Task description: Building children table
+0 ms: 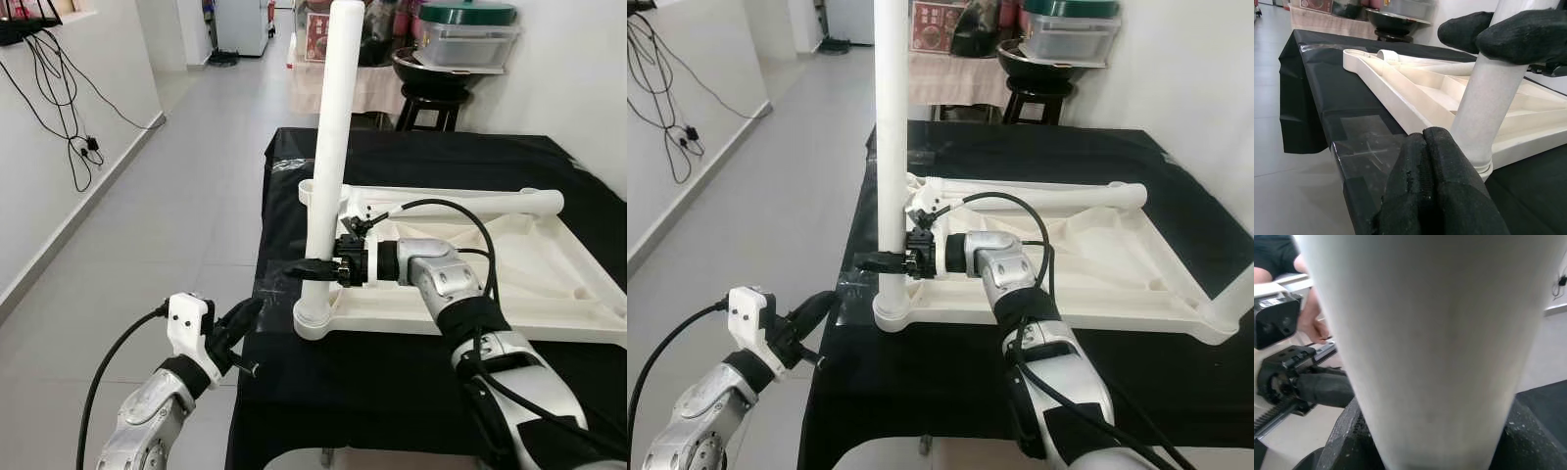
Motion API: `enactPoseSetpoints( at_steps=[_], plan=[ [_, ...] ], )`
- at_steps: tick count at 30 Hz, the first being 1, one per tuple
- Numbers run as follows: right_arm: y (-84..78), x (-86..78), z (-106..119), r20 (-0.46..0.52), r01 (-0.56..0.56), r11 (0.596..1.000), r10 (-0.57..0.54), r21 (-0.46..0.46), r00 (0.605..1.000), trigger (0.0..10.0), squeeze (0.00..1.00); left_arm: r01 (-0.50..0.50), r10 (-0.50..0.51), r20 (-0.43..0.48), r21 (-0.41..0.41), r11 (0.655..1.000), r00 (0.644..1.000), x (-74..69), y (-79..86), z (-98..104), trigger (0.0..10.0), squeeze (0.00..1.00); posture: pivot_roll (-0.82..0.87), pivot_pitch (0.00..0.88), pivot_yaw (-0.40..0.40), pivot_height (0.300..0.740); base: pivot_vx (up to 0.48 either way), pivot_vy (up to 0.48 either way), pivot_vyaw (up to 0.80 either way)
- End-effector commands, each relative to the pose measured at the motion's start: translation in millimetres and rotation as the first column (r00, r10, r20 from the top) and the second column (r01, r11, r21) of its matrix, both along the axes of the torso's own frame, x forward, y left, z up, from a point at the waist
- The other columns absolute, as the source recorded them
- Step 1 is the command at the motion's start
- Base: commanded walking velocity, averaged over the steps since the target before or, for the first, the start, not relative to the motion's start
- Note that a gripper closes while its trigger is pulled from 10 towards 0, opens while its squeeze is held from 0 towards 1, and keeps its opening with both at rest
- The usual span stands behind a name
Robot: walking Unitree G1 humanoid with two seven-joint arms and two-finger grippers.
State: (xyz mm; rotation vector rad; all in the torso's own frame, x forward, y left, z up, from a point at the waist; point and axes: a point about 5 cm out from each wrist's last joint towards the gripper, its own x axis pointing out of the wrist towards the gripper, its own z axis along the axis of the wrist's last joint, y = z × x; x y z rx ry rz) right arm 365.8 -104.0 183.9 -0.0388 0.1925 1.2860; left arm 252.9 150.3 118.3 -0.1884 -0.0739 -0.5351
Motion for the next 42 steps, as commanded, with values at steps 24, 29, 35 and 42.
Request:
enactPoseSetpoints(
  at_steps=[24, 29, 35, 42],
  plan=[
    [9.0, -22.9, -68.3, 0.025, 0.674, 0.721, -0.68, -0.161, 0.733, 10.0, 0.0, -0.01, 0.01, -0.018, -0.002, 1.0, 1.0, 0.7, 7.6, -3.1, 10.0, 0.0, 0.01, 0.0, -0.06, 0.74, 0.0, 0.0, 0.0],
    [15.6, -13.8, -30.4, -0.029, 0.456, 0.89, -0.455, 0.02, 0.89, 10.0, 1.0, 0.003, -0.003, -0.02, -0.001, 1.0, 1.0, 3.2, 4.6, -3.0, 10.0, 0.0, 0.01, 0.0, -0.055, 0.74, 0.0, 0.0, 0.0],
    [18.4, -12.1, -8.0, 0.044, 0.093, 0.995, -0.095, 0.039, 0.995, 10.0, 0.0, 0.0, 0.0, -0.017, -0.004, 1.0, 1.0, 4.0, 2.5, -2.5, 10.0, 0.0, 0.03, 0.0, -0.075, 0.74, 0.0, 0.0, 0.0],
    [13.5, -2.6, 2.8, 0.003, -0.066, 0.998, 0.066, 0.001, 0.998, 10.0, 0.0, 0.0, 0.0, -0.017, -0.007, 1.0, 1.0, 2.6, 0.3, -2.4, 10.0, 0.0, 0.05, 0.0, -0.078, 0.74, 0.0, 0.0, 0.0]
  ],
)
